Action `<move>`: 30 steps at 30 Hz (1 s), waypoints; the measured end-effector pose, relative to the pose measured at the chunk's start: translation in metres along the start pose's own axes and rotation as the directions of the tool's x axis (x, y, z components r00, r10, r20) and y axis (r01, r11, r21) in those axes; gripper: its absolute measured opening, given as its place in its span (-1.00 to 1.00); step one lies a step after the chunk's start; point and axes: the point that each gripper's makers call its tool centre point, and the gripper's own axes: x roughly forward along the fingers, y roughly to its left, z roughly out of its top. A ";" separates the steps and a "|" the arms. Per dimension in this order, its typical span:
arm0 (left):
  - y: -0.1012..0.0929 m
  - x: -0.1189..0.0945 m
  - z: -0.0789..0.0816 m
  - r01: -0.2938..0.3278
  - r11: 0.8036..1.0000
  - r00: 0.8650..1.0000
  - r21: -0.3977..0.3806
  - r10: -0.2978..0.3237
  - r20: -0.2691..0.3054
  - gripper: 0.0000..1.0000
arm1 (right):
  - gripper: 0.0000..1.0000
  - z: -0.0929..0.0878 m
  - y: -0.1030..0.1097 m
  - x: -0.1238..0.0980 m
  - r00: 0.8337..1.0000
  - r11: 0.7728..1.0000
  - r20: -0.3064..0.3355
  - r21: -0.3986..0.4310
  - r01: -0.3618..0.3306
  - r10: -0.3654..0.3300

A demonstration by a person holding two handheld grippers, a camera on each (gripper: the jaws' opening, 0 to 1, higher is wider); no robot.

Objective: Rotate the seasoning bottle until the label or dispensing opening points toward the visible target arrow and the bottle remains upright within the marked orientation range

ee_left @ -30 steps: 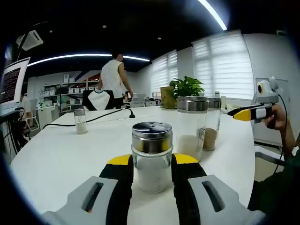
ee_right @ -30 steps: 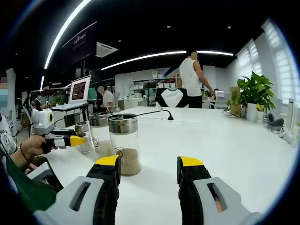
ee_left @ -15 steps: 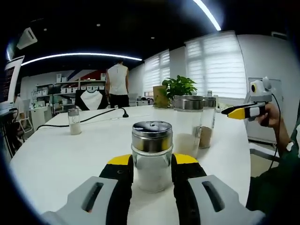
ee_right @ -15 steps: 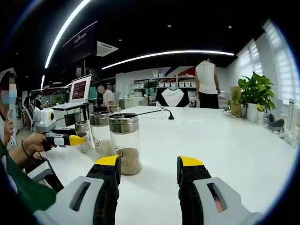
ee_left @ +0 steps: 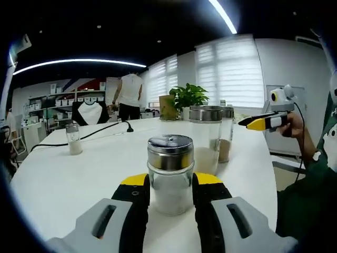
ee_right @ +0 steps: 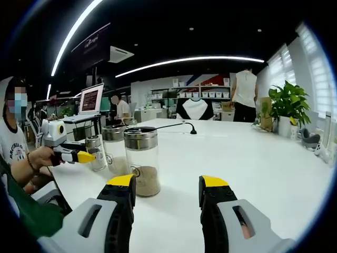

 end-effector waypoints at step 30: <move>0.000 0.000 -0.003 0.204 0.978 0.979 0.053 -0.202 -0.041 -0.34 | -0.05 0.001 0.004 -0.001 1.000 1.000 0.003 0.005 0.001 -0.001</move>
